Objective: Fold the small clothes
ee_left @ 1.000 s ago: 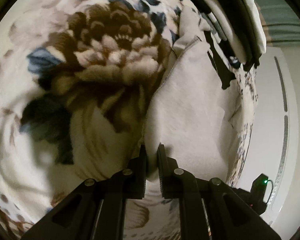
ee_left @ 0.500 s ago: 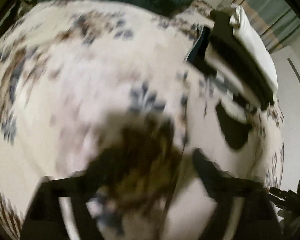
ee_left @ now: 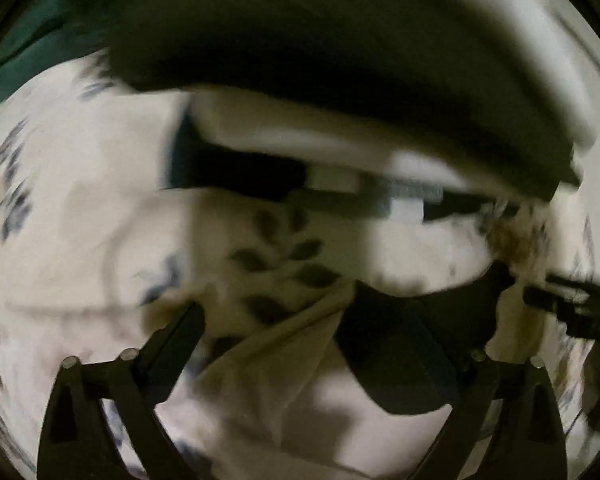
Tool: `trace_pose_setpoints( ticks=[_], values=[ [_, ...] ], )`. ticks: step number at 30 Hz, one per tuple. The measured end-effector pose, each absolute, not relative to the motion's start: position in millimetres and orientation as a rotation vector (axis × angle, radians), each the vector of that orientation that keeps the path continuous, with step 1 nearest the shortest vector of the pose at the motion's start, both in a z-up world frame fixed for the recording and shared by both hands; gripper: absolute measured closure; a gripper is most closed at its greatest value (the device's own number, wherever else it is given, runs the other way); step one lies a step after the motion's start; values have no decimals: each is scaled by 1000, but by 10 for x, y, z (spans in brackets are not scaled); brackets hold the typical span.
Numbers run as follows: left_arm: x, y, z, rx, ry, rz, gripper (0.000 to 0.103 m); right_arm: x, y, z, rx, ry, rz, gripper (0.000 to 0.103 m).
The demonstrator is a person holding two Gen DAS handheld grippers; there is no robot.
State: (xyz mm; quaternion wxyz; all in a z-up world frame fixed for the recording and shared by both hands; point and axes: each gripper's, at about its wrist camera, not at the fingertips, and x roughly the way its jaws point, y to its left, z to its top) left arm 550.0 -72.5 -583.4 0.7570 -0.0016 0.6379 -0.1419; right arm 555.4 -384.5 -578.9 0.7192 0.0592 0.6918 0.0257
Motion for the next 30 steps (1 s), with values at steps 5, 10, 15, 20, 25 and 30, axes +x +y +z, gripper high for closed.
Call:
trace_pose_setpoints(
  ticks=[5,10,15,20,25,30],
  values=[
    [5438,-908,-5944,82,1411,-376,99,5710,-3670,-5935,32,1589,116,90],
    [5136,-635,-5523,-52,1327,-376,100,5471,-3809,-5516,102,1488,115,96],
    [4524,-342,-4926,-184,1239,-378,100,4887,-3945,-4874,202,1364,140,96],
    [3792,-92,-4780,-355,1279,-362,99,3987,-3870,-4603,236,1344,116,96],
    [3119,102,-5016,-486,1364,-303,98,3110,-3757,-4800,238,1425,101,96],
    [2555,172,-5458,-681,1478,-314,86,2518,-3783,-5184,239,1502,89,96]
  ],
)
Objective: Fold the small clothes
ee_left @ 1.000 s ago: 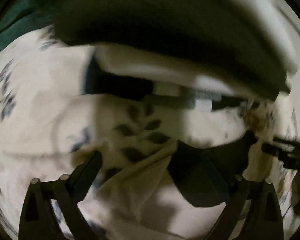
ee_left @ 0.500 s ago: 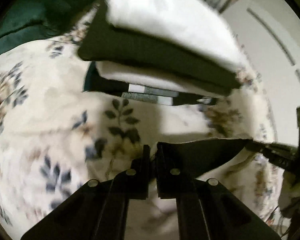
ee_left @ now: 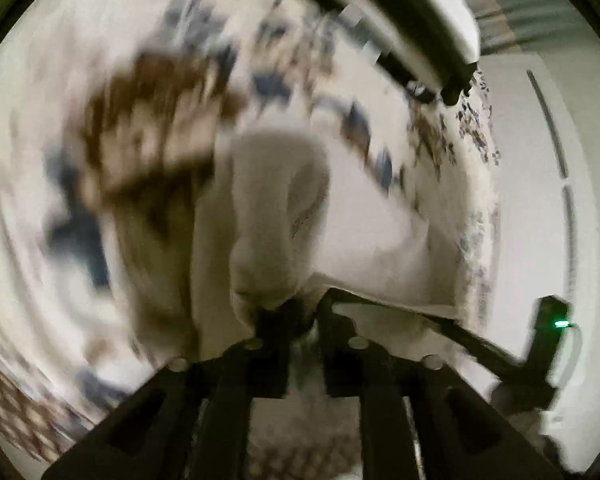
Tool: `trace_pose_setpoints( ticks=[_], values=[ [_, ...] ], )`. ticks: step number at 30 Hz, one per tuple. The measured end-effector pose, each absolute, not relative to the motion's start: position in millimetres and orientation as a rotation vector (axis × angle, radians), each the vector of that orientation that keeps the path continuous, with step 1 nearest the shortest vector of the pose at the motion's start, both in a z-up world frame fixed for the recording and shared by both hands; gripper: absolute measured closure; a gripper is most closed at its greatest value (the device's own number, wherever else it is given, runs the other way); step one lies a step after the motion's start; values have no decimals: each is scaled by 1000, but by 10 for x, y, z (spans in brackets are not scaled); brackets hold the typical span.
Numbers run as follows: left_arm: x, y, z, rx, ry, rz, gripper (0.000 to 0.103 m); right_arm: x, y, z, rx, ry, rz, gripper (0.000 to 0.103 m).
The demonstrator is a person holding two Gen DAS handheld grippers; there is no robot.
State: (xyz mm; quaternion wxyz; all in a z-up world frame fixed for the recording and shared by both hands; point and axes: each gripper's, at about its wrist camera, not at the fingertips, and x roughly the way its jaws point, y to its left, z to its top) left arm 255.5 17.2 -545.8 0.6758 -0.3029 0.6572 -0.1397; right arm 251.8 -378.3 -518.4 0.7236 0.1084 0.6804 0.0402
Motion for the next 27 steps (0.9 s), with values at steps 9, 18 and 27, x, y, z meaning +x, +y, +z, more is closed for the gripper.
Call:
trace_pose_setpoints(
  ticks=[9,18,27],
  values=[
    [2065,659,-5522,-922,1481,-217,47,2032,-4345,-5435,462,1609,21,49],
    [3004,658,-5298,-956,1283,-240,47,2481,-4916,-5299,834,1377,-19,48],
    [3313,577,-5828,-976,1359,-251,87,2930,-4893,-5775,1057,1369,-16,95]
  ],
)
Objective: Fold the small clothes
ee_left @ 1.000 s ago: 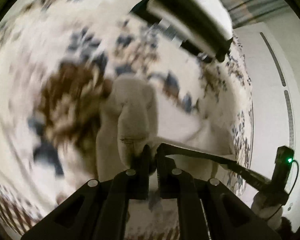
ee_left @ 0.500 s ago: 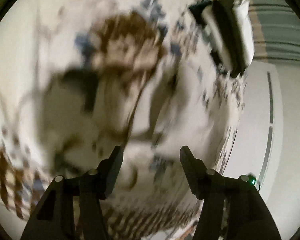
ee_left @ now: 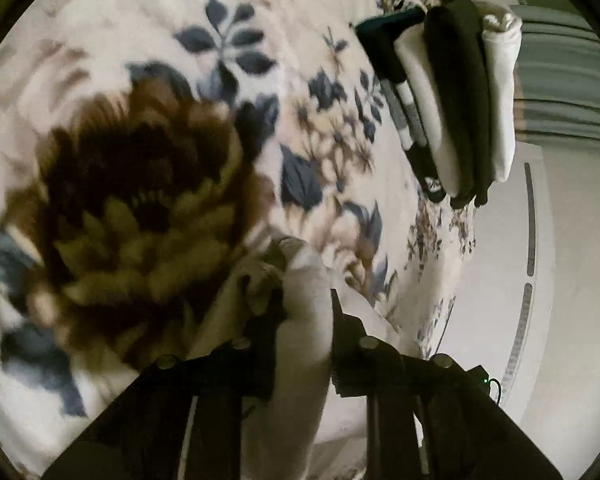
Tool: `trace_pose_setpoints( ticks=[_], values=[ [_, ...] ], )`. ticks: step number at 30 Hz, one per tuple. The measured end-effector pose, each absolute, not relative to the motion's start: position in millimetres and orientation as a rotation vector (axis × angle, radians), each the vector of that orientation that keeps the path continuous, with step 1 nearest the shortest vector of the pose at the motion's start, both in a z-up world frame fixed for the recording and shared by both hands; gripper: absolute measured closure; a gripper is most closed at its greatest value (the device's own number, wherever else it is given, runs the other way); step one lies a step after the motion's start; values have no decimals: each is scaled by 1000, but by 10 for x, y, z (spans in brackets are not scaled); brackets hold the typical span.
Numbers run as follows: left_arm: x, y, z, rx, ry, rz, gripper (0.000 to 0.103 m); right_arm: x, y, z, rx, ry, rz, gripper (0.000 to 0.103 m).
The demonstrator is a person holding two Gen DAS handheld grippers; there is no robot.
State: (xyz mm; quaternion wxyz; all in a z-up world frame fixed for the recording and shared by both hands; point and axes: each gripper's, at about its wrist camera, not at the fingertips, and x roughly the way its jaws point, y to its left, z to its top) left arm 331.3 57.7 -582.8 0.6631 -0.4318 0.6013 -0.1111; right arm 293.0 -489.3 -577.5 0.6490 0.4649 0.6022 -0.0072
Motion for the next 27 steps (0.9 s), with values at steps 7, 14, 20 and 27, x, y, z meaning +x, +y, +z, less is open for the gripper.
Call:
trace_pose_setpoints(
  ticks=[7,14,20,27],
  values=[
    [3295,803,-6032,-1098,1370,-278,72,2930,-4994,-5963,1043,1408,-96,92],
    [2880,745,-5573,-965,1371,-272,44,2651,-4949,-5601,999,1445,-23,39],
    [2505,683,-5590,-1072,1268,-205,100,2268,-4777,-5804,1071,1502,12,69],
    [2312,701,-5395,-1133,1207,-192,100,2098,-4763,-5506,1035,1411,5,100]
  ],
)
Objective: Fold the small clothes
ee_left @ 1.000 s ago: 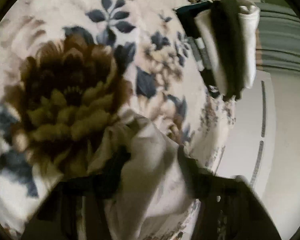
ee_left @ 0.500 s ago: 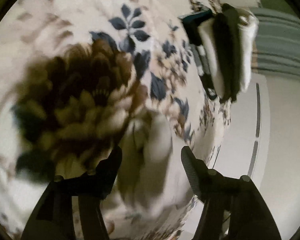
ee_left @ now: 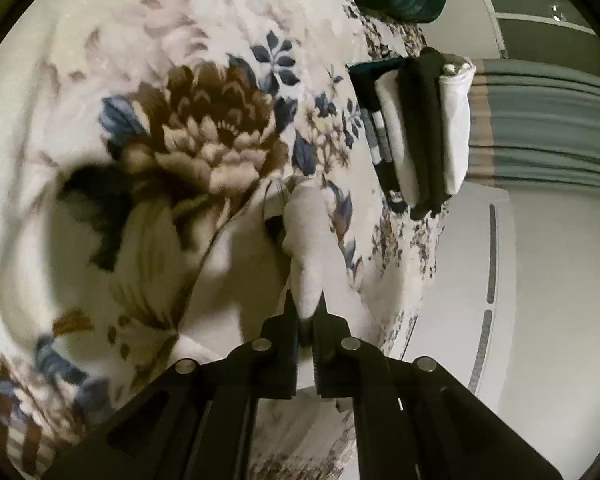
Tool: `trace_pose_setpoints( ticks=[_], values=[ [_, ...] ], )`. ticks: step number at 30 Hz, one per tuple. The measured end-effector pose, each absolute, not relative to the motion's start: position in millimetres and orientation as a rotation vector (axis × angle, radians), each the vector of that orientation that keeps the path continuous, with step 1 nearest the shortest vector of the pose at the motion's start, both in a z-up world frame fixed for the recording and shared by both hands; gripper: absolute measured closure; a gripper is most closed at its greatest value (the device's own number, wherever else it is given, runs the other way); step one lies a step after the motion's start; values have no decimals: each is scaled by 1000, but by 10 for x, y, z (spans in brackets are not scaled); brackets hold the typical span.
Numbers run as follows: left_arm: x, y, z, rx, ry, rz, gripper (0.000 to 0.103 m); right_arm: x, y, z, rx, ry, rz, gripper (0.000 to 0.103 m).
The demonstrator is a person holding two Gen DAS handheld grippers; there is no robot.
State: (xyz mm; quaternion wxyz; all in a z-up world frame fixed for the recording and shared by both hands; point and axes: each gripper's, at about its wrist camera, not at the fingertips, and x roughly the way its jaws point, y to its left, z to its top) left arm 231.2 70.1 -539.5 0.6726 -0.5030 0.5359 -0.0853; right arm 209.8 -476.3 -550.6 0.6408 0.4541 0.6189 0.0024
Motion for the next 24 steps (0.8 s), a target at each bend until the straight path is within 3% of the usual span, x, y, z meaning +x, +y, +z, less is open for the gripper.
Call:
trace_pose_setpoints(
  ticks=[5,7,8,9,10,11,13,17,21,23,24],
  values=[
    [2249,717,-5769,-1073,1336,-130,99,2040,-4814,-5731,964,1528,-34,100],
    [2219,750,-5839,-1105,1372,-119,92,2065,-4793,-5837,936,1582,-36,99],
    [2196,766,-5772,-1118,1343,-149,87,2085,-4780,-5866,892,1618,-41,92],
    [2178,777,-5687,-1106,1317,-171,65,2097,-4785,-5862,876,1627,-40,87],
    [2165,792,-5601,-1080,1302,-180,35,2102,-4807,-5851,872,1619,-31,71],
    [2159,821,-5538,-1078,1280,-194,27,2099,-4861,-5811,891,1585,-20,50],
    [2178,878,-5522,-1096,1247,-214,25,2095,-4947,-5787,934,1537,-7,36],
    [2451,883,-5771,-1143,1238,-279,25,2253,-5078,-5973,1087,1423,125,30],
    [2752,658,-6153,-1149,1305,-344,25,2485,-5018,-6272,1117,1425,224,29],
    [2842,530,-6216,-1122,1314,-371,27,2596,-4930,-6366,1137,1432,287,29],
    [2870,475,-6185,-1089,1312,-370,35,2629,-4891,-6374,1138,1434,314,29]
  ],
)
